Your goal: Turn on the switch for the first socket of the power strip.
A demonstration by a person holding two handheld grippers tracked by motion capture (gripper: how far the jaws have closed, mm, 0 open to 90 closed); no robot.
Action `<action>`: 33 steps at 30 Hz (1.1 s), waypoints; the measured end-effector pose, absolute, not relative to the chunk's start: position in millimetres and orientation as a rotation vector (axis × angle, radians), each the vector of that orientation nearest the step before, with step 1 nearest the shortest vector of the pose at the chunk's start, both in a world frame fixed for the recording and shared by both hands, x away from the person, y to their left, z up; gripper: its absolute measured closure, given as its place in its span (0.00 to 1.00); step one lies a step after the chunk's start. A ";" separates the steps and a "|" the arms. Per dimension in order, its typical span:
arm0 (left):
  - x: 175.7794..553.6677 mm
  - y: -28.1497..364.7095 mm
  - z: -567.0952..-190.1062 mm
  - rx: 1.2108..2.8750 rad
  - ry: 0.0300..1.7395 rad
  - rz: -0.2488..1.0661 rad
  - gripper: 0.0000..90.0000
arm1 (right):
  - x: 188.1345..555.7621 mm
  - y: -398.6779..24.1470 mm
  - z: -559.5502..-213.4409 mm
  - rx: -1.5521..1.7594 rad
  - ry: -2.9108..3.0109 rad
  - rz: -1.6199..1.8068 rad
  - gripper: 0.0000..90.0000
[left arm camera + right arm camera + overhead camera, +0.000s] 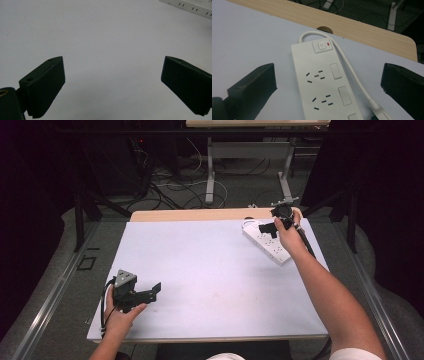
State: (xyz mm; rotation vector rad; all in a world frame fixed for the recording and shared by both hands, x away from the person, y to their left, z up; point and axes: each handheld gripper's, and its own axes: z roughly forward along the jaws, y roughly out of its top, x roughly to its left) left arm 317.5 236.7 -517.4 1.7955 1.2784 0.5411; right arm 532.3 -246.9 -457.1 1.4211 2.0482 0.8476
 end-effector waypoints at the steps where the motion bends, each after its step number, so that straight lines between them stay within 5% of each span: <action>1: 317.4 236.6 -517.4 1.795 1.278 0.540 0.06 | 530.8 -246.7 -455.7 1.414 2.054 0.854 0.00; 33: 317.0 234.4 -517.2 1.801 1.279 0.538 0.06 | 448.6 -231.2 -445.1 1.204 2.208 0.970 0.00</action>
